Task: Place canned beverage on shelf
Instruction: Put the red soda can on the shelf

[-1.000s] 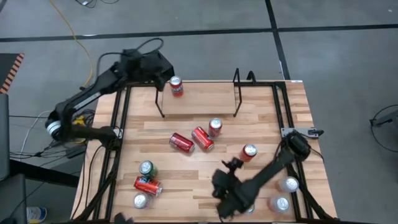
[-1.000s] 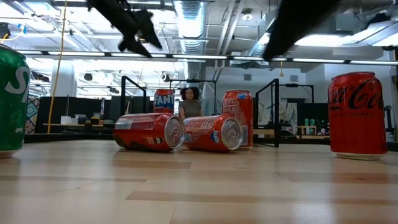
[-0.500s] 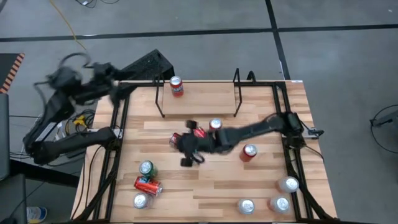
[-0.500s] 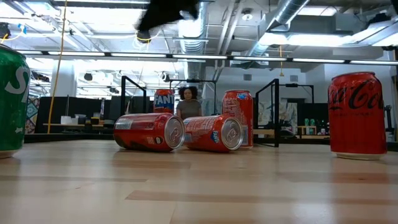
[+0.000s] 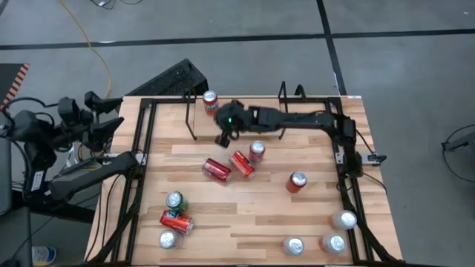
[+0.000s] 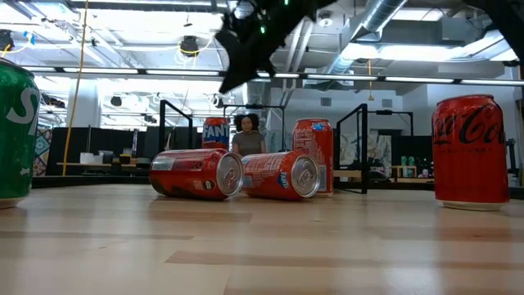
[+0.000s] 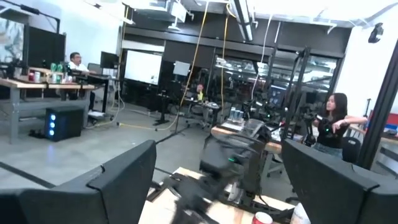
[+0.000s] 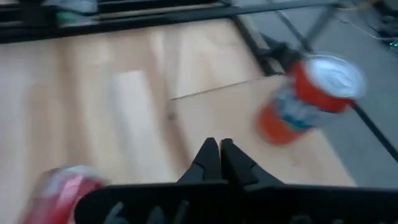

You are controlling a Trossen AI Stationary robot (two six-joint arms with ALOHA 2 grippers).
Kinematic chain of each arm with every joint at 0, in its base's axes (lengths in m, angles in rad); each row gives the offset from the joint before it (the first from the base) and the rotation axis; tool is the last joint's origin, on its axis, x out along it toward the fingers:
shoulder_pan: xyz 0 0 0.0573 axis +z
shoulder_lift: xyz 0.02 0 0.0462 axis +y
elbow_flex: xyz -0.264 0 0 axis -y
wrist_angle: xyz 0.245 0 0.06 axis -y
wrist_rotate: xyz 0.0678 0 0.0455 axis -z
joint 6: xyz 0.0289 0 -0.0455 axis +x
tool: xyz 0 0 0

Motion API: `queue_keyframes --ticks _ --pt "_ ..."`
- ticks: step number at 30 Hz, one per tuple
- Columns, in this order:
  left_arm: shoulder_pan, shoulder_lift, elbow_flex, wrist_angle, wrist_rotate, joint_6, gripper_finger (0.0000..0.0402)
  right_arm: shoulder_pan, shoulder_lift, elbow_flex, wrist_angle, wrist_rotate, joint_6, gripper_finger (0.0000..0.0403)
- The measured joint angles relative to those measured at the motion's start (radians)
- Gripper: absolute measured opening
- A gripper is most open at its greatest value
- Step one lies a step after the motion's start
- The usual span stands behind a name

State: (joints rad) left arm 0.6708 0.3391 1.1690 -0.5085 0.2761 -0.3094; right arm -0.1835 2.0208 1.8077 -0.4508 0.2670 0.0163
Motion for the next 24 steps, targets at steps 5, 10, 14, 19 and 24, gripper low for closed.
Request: queue_keyframes --ticks 5,10,14,19,24 --pt "0.000 -0.006 0.000 -0.059 -0.008 0.013 0.0332 -0.091 0.041 0.001 0.045 0.020 0.085 0.0000" --pt "0.000 -0.006 0.000 -0.120 -0.031 0.042 0.0332 -0.135 0.106 -0.001 0.121 -0.028 0.155 0.0000" --pt "0.000 -0.006 0.000 -0.137 -0.038 0.051 0.0332 -0.144 0.133 -0.002 0.142 -0.037 0.184 0.0000" --pt "0.000 -0.006 -0.001 -0.140 -0.037 0.054 0.0332 -0.141 0.163 -0.002 0.176 -0.028 0.186 0.0000" --pt "0.000 -0.006 -0.001 -0.163 -0.034 0.055 0.0332 -0.145 0.159 0.001 0.197 -0.028 0.186 0.0000"
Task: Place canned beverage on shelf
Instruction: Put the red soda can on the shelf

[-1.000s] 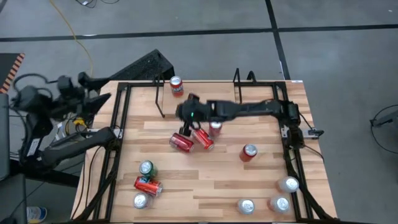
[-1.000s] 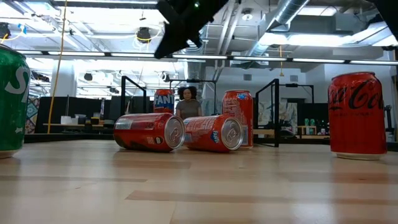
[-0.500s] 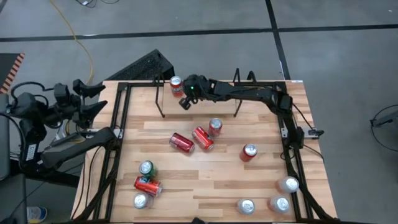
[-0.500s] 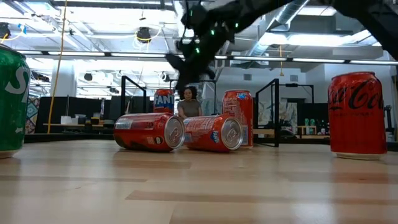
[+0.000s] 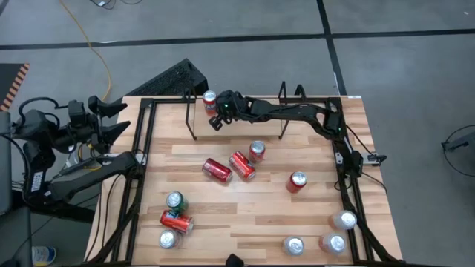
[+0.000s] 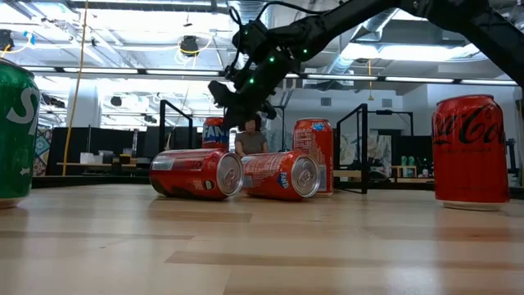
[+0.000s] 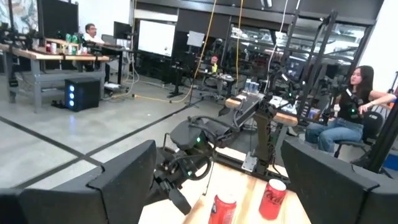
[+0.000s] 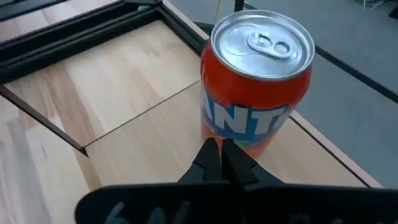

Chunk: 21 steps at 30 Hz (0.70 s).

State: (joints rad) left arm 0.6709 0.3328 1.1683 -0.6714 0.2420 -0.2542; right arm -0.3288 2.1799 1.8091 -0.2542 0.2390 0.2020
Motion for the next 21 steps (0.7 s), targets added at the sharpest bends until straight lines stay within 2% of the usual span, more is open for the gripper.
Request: queue_keyframes --ticks 10,21 --pt "0.000 0.000 -0.001 -0.031 -0.001 0.015 0.0332 -0.012 -0.001 -0.001 -0.049 0.030 0.008 0.0000" --pt "0.000 0.000 -0.011 -0.020 -0.019 0.033 0.0332 -0.038 -0.001 -0.001 -0.006 0.040 0.035 0.0000"
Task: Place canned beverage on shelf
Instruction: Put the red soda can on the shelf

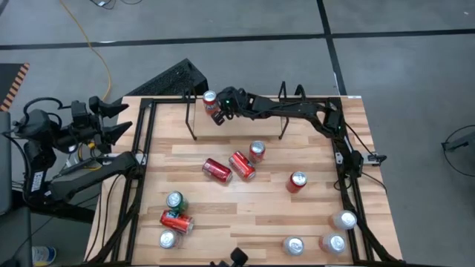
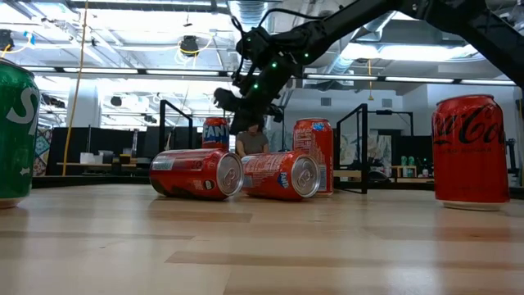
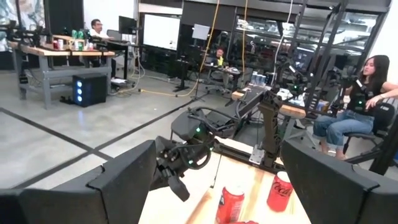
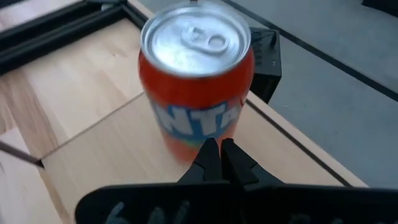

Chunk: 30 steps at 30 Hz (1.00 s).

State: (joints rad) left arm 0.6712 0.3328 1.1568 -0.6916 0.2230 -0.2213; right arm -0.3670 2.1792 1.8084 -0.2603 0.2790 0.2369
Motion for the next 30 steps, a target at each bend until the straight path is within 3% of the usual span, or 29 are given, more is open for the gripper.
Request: queue_keyframes --ticks 16,30 --pt "0.000 0.001 -0.063 0.016 -0.002 -0.009 0.0332 -0.002 0.000 0.000 0.096 -0.023 0.001 0.0000" --pt "0.000 0.001 -0.063 0.027 -0.006 0.000 0.0332 -0.015 -0.001 0.000 0.147 -0.152 -0.015 0.0000"
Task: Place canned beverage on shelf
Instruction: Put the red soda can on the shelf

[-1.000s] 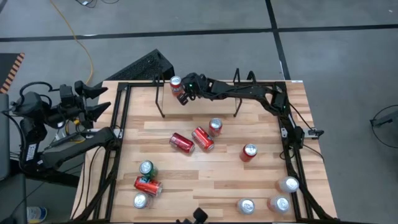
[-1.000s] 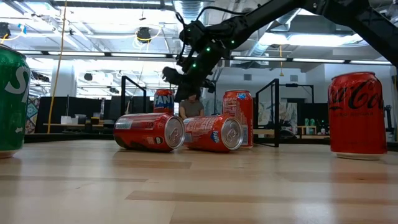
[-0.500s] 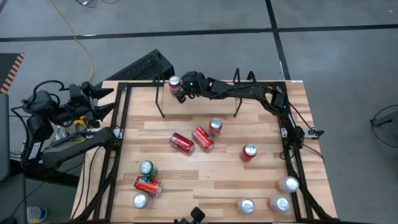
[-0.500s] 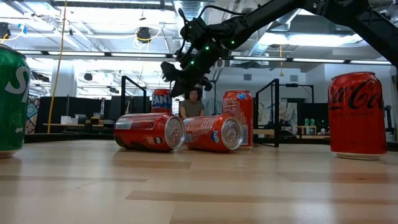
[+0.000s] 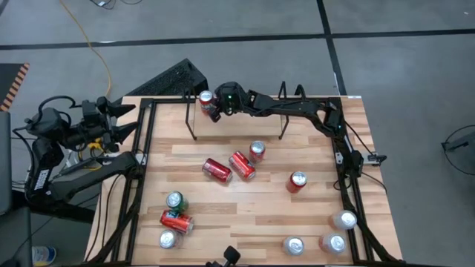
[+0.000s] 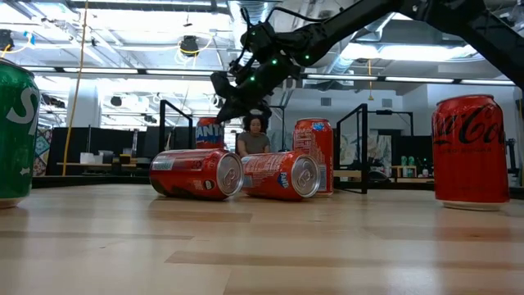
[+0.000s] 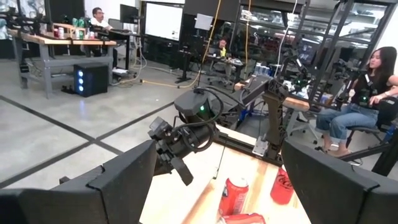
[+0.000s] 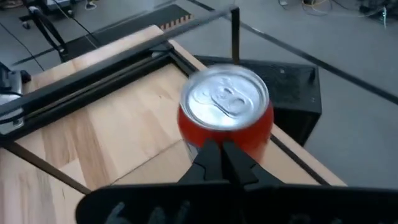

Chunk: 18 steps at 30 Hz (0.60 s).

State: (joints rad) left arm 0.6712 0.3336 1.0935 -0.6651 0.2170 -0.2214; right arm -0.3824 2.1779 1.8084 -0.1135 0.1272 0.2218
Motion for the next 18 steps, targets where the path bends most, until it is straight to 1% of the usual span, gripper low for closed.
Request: queue_keyframes --ticks 3,6,18 --pt "0.000 0.000 0.000 0.000 -0.001 0.000 0.0332 0.000 -0.010 0.000 -0.081 0.040 0.028 0.0000" --pt "0.000 0.000 0.000 -0.001 -0.001 0.007 0.0332 0.000 -0.015 0.000 -0.116 0.084 0.044 0.0000" --pt "0.000 0.000 0.000 -0.002 -0.009 0.020 0.0332 -0.007 -0.015 0.000 -0.044 0.081 0.080 0.0000"
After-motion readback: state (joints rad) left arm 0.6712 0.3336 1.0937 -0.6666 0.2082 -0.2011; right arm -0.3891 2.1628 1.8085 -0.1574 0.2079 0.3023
